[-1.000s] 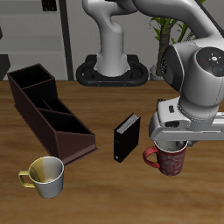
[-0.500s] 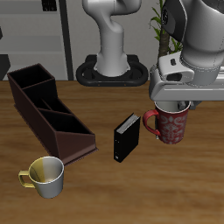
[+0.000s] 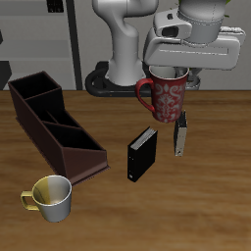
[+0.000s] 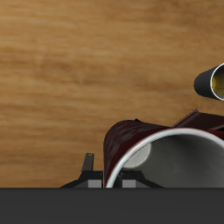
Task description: Place the red mug into the right desk caddy's right compartment
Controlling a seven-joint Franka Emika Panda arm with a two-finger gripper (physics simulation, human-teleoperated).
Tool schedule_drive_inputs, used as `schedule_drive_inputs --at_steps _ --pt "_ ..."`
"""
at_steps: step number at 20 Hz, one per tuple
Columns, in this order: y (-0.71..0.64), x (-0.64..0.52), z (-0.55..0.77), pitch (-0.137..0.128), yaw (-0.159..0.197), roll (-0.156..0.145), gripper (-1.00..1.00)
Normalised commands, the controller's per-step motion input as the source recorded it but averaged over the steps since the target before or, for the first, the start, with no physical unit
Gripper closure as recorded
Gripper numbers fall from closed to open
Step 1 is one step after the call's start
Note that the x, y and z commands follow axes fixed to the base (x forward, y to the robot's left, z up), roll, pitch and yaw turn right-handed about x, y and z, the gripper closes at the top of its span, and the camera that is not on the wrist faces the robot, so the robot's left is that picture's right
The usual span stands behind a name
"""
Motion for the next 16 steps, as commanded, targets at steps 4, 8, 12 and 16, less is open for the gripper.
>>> schedule_drive_inputs --at_steps 4,8,12,16 --pt "-0.45 -0.52 0.28 -0.041 -0.017 -0.043 1.00" --pt "-0.45 -0.54 0.18 -0.030 -0.027 -0.032 1.00" --pt "-0.57 -0.59 0.05 -0.023 -0.033 -0.045 1.00" --pt "-0.68 -0.54 -0.12 -0.021 -0.074 -0.100 1.00"
